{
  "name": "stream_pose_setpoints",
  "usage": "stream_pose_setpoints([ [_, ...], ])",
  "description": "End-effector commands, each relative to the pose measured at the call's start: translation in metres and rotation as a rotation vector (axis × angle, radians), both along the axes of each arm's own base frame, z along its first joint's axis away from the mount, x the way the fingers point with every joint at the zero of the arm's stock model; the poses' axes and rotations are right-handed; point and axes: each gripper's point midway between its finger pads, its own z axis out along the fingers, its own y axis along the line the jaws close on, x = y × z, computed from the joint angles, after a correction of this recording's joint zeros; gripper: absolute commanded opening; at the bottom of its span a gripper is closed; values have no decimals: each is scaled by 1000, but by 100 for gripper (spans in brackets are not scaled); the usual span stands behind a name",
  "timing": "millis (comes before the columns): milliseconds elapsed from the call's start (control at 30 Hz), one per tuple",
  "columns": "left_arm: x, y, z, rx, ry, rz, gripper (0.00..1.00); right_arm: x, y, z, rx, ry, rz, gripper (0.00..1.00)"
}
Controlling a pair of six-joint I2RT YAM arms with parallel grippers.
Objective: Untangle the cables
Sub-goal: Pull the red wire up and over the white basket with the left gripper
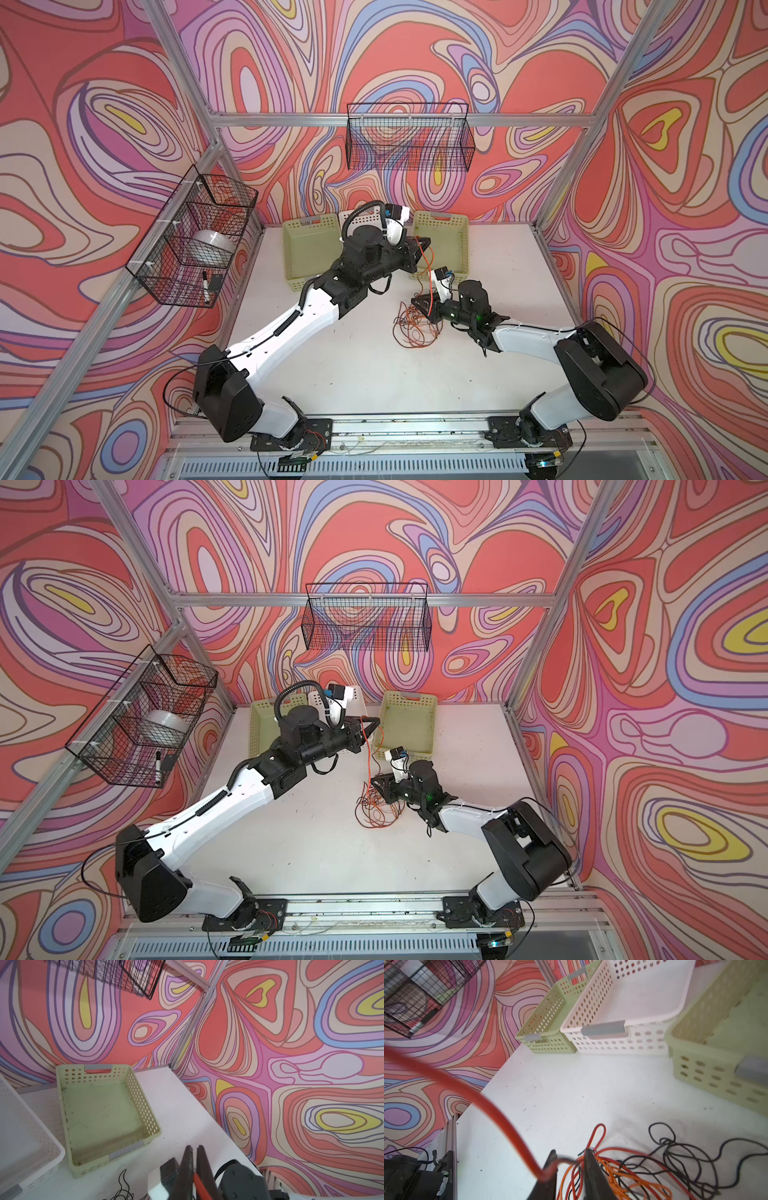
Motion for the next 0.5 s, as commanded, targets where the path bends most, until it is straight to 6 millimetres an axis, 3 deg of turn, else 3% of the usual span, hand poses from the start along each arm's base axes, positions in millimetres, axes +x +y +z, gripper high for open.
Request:
stream_pose_setpoints([
  [0,-6,5,39,-11,-72,3,0,2,0,-8,48,9,-22,21],
  [300,-7,12,97,1,-172,26,0,4,-13,-61,-60,114,-87,24],
  [467,-12,12,140,-46,-239,15,0,3,-15,-75,-75,133,-93,26],
])
